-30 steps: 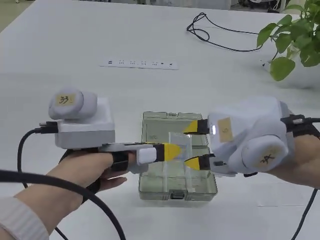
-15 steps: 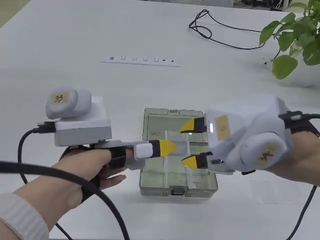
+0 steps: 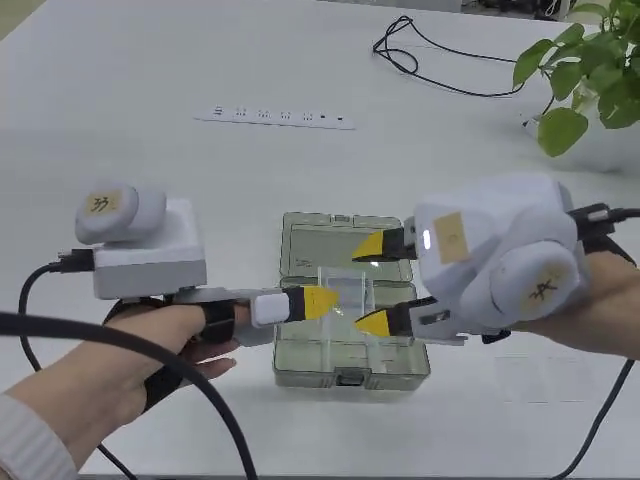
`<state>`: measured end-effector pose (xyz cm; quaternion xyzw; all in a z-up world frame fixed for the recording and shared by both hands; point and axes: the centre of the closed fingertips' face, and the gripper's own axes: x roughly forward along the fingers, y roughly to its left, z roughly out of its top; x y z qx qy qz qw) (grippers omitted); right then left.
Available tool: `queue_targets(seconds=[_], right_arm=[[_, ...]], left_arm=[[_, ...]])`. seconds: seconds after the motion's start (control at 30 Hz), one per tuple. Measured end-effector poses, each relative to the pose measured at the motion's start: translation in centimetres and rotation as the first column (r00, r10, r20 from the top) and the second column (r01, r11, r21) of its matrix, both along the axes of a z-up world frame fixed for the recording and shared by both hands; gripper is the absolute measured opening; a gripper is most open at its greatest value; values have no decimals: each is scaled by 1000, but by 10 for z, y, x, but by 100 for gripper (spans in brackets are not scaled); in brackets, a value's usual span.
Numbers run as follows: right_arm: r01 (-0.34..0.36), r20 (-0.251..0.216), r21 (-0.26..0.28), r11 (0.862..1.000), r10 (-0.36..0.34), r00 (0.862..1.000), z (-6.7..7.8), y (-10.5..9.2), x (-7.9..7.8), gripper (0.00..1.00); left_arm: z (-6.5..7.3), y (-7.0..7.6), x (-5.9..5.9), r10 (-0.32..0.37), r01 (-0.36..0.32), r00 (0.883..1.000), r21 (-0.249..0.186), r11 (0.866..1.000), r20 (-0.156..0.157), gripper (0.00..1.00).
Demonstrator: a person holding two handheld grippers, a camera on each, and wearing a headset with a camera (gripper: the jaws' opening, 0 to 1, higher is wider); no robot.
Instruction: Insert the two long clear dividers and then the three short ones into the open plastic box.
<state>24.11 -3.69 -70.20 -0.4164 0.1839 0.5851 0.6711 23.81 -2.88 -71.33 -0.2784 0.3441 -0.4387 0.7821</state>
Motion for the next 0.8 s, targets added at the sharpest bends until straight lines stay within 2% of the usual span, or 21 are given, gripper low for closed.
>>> queue_targets(seconds=[0.03,0.07,0.17,0.2,0.23,0.27,0.3,0.37,0.4,0.47,0.5,0.57,0.6,0.63,0.7,0.8], right_arm=[[7,-27,11,1000,-7,1000,3,0,0,34],[12,-74,29,1000,-10,997,7,1,-1,33],[26,-183,53,998,-16,983,17,1,-2,27],[30,-211,54,998,-18,977,19,0,-1,27],[25,-282,57,998,-7,959,20,0,-4,26],[24,-307,57,998,-5,952,20,0,-4,26],[26,-352,44,999,-9,936,21,-1,-4,26],[7,-378,27,1000,4,926,25,-2,-2,24],[7,-411,18,1000,0,911,27,-1,-7,24],[0,-468,5,1000,2,884,30,1,-9,22],[18,-510,-20,1000,-26,860,29,1,-9,20],[6,-556,-43,999,-29,831,29,2,-12,15],[10,-556,-50,999,-36,831,28,4,-9,15],[2,-565,-59,998,-35,824,27,4,-9,15],[-16,-580,-85,996,-37,814,25,5,-11,14],[-71,-600,-136,988,-25,800,21,6,-16,10]], left_arm=[[-1,2,-1,-26,25,999,20,999,32,0],[0,2,-2,-45,43,997,25,999,65,0],[11,0,-7,-95,99,986,-23,995,139,0],[12,2,-8,-111,115,980,-16,993,168,0],[12,2,-11,-142,144,969,5,990,202,0],[12,3,-12,-157,157,961,15,987,227,0],[13,2,-13,-166,167,957,17,986,240,0],[15,2,-16,-194,194,942,28,981,274,0],[17,1,-17,-213,211,927,39,977,308,0],[19,0,-19,-232,230,910,46,972,344,0],[20,0,-19,-237,236,899,50,971,367,0],[20,0,-20,-243,241,895,51,969,374,0],[20,-1,-20,-249,246,887,58,968,389,0],[21,-1,-20,-250,248,886,55,967,391,0],[21,-1,-21,-256,254,876,61,965,408,0],[23,-2,-20,-262,258,858,72,964,442,0]])
